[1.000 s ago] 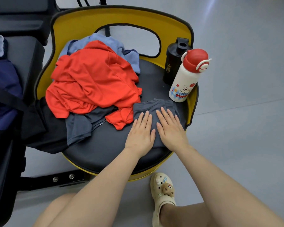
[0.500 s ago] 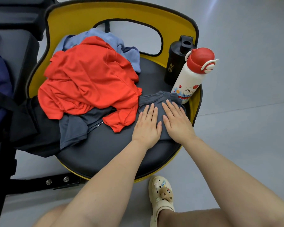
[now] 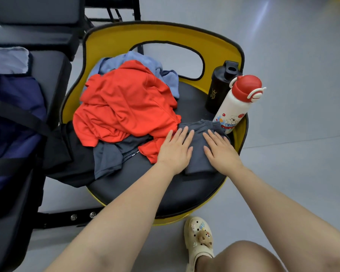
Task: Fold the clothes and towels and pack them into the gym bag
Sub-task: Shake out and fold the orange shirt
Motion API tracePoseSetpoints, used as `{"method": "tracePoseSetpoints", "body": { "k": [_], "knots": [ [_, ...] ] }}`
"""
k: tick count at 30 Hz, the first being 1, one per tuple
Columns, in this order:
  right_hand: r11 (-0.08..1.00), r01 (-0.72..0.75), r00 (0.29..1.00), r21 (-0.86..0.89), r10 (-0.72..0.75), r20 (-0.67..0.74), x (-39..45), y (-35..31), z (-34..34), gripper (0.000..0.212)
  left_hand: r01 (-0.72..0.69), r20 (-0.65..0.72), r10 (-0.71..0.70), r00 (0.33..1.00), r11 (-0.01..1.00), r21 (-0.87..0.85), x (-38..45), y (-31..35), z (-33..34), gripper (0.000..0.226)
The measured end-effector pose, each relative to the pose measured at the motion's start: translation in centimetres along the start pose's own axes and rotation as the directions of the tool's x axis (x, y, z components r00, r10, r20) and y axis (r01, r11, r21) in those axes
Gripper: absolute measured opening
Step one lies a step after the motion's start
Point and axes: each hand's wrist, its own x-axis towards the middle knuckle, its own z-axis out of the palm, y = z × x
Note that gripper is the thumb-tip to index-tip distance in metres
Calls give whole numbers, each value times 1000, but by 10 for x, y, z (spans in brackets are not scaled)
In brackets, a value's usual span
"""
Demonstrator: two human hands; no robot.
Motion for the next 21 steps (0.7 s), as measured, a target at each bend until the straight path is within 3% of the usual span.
{"method": "tracePoseSetpoints", "body": {
  "k": [4, 7, 13, 18, 21],
  "knots": [
    [1000, -14, 1000, 19, 15, -16, -1, -19, -20, 55, 90, -75, -86, 993, 995, 51, -18, -56, -29, 56],
    [998, 53, 995, 26, -51, -81, 4, -45, -34, 58, 159, -112, -153, 982, 986, 45, -36, -95, -50, 56],
    [981, 176, 969, 76, -159, -188, 37, -109, -63, 60, 342, -174, -350, 920, 937, -75, -55, -166, -86, 59],
    [949, 276, 942, 151, -235, -241, 74, -166, -85, 61, 523, -5, -560, 829, 777, -349, -54, -213, -98, 62],
    [924, 350, 916, 156, -302, -266, 100, -199, -99, 57, 520, 14, -572, 820, 734, -437, -39, -235, -110, 64]
  ]
}}
